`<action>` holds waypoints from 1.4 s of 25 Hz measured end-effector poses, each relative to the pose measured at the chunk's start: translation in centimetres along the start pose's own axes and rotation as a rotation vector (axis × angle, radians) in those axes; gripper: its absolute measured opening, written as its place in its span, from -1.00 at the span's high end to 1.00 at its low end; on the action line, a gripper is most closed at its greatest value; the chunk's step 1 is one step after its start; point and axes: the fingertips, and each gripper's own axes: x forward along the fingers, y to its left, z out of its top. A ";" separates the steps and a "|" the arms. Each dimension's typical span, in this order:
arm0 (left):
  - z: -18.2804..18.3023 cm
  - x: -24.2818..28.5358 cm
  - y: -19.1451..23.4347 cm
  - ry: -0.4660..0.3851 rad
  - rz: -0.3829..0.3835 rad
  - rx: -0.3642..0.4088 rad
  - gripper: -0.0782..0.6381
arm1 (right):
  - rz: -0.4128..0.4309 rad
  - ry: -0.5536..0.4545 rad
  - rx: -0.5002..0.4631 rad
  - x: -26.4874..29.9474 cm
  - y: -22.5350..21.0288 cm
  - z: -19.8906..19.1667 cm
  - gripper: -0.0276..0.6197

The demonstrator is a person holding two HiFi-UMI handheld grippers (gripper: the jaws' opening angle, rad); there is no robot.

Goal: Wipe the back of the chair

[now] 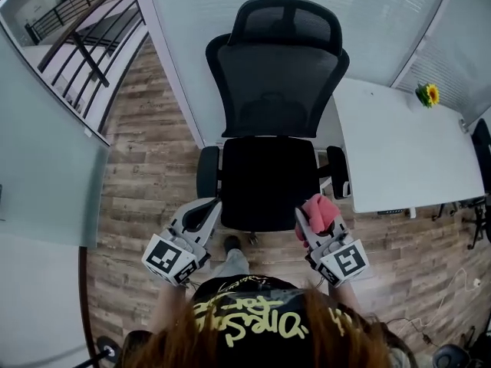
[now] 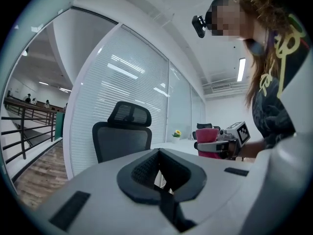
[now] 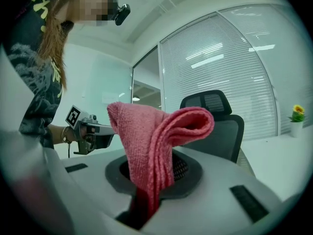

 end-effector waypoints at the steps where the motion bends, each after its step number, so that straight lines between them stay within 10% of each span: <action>1: 0.2 0.2 1.0 0.002 -0.003 -0.002 0.81 | -0.005 -0.008 -0.010 1.0 -0.3 0.3 0.73; 17: 0.6 5.6 11.0 0.029 -0.110 -0.033 0.81 | -0.104 -0.023 0.045 10.3 -3.8 1.3 0.73; 35: 0.6 11.8 11.5 0.078 -0.100 0.013 0.81 | -0.135 0.018 0.131 12.9 -13.0 -1.7 0.73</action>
